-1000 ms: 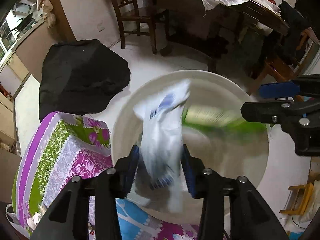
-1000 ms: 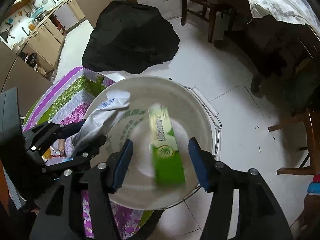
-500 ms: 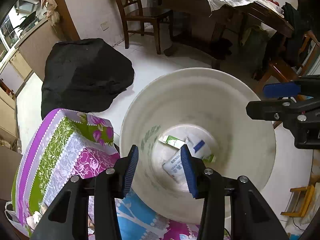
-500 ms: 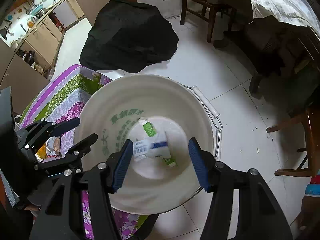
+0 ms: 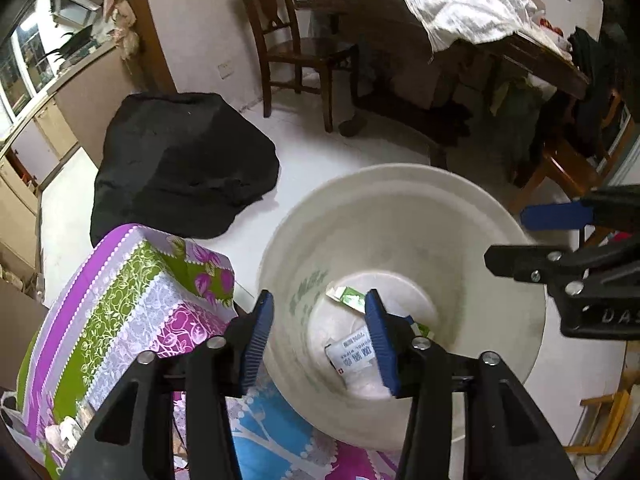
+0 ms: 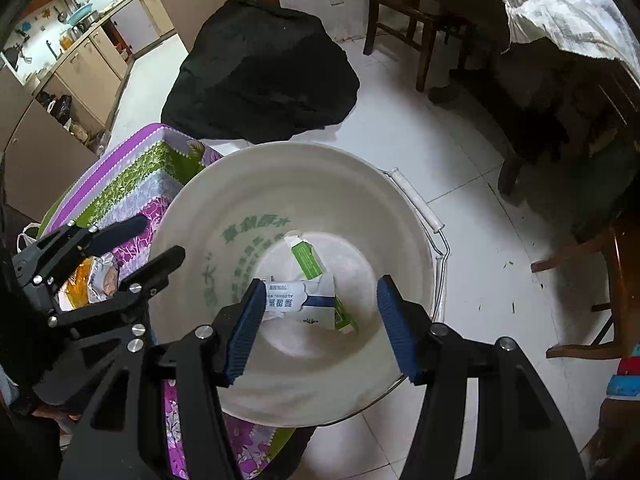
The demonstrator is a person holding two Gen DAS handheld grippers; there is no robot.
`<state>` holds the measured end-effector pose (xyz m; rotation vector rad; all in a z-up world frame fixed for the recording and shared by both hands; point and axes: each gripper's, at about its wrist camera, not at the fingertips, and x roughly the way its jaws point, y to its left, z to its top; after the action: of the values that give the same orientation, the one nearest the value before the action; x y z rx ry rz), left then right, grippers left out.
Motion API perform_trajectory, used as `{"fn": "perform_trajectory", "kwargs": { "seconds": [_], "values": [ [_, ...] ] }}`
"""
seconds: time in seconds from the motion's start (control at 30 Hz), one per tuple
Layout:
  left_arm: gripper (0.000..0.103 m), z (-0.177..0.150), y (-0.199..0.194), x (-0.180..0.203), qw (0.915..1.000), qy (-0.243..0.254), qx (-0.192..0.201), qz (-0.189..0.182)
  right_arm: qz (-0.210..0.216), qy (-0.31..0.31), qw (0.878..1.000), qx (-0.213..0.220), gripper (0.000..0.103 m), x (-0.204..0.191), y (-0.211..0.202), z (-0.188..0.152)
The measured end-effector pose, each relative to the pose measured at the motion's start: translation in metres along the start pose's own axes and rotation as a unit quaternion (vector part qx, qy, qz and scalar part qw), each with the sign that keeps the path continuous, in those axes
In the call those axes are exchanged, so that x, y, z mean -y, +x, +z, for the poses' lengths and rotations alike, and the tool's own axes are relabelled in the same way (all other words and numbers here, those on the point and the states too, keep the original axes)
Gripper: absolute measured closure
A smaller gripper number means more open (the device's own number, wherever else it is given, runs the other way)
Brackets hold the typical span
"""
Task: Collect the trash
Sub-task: 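Withdraw both open tools from the bucket back toward the table, then grasp the orange-white cup with the right tool while the left tool grasps the gold cigarette pack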
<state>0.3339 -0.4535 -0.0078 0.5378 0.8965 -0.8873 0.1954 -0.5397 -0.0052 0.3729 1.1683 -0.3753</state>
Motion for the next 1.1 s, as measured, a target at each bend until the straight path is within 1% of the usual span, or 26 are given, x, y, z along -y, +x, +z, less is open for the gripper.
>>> {"fn": "perform_trajectory", "kwargs": {
  "seconds": [0.1,0.2,0.27,0.3,0.33,0.37,0.4,0.43,0.47,0.5,0.53,0.6,0.7,0.73,0.8,0.87,0.9,1.03,1.1],
  "values": [
    [0.049,-0.003,-0.01,-0.004,0.9997,-0.009,0.018,0.009,-0.009,-0.008,1.0,0.021,0.048,-0.005,-0.004,-0.005],
    [0.047,-0.011,-0.022,-0.013,0.999,-0.024,0.037,0.012,-0.01,-0.022,0.998,0.053,0.047,-0.013,-0.012,-0.014],
    [0.039,-0.019,-0.03,-0.019,0.998,-0.032,0.05,0.022,-0.008,-0.028,0.997,0.074,0.044,-0.019,-0.017,-0.019],
    [0.038,-0.024,-0.035,-0.023,0.9975,-0.038,0.055,0.023,-0.002,-0.03,0.996,0.088,0.042,-0.023,-0.02,-0.023],
    [0.036,-0.03,-0.039,-0.028,0.9971,-0.044,0.058,0.022,0.005,-0.033,0.995,0.095,0.036,-0.026,-0.022,-0.026],
    [0.034,-0.036,-0.044,-0.033,0.9967,-0.049,0.061,0.021,0.012,-0.036,0.994,0.1,0.033,-0.029,-0.023,-0.029],
    [0.032,-0.043,-0.051,-0.039,0.9961,-0.055,0.065,0.02,0.018,-0.043,0.993,0.107,0.033,-0.034,-0.025,-0.033],
    [0.028,-0.053,-0.061,-0.048,0.995,-0.065,0.073,0.019,0.022,-0.048,0.992,0.112,0.031,-0.037,-0.026,-0.035],
    [0.024,-0.062,-0.071,-0.056,0.9939,-0.072,0.081,0.019,0.029,-0.052,0.991,0.119,0.023,-0.042,-0.028,-0.04],
    [0.023,-0.071,-0.079,-0.065,0.993,-0.079,0.086,0.021,0.036,-0.054,0.99,0.122,0.021,-0.046,-0.029,-0.042],
    [0.023,-0.082,-0.09,-0.075,0.9919,-0.087,0.089,0.027,0.055,-0.052,0.989,0.13,0.021,-0.051,-0.03,-0.047],
    [0.023,-0.102,-0.107,-0.094,0.9902,-0.098,0.09,0.041,0.077,-0.051,0.986,0.137,0.021,-0.06,-0.029,-0.053],
    [0.022,-0.139,-0.135,-0.128,0.9871,-0.12,0.09,0.056,0.121,-0.064,0.981,0.136,0.021,-0.082,-0.025,-0.065],
    [0.022,-0.156,-0.147,-0.142,0.9856,-0.131,0.088,0.06,0.129,-0.068,0.98,0.135,0.021,-0.089,-0.023,-0.069],
    [0.022,-0.181,-0.162,-0.162,0.9832,-0.145,0.087,0.069,0.15,-0.079,0.977,0.129,0.021,-0.108,-0.018,-0.079],
    [0.022,-0.214,-0.183,-0.187,0.9789,-0.162,0.087,0.088,0.164,-0.094,0.974,0.123,0.021,-0.13,-0.014,-0.092],
    [0.022,-0.23,-0.193,-0.198,0.9763,-0.173,0.088,0.096,0.169,-0.109,0.972,0.119,0.021,-0.144,-0.01,-0.1],
    [0.022,-0.309,-0.238,-0.248,0.9612,-0.225,0.095,0.129,0.176,-0.16,0.965,0.113,0.021,-0.189,-0.002,-0.136],
    [0.022,-0.345,-0.257,-0.266,0.9551,-0.239,0.1,0.145,0.194,-0.183,0.958,0.101,0.021,-0.21,0.004,-0.153]
  ]
}}
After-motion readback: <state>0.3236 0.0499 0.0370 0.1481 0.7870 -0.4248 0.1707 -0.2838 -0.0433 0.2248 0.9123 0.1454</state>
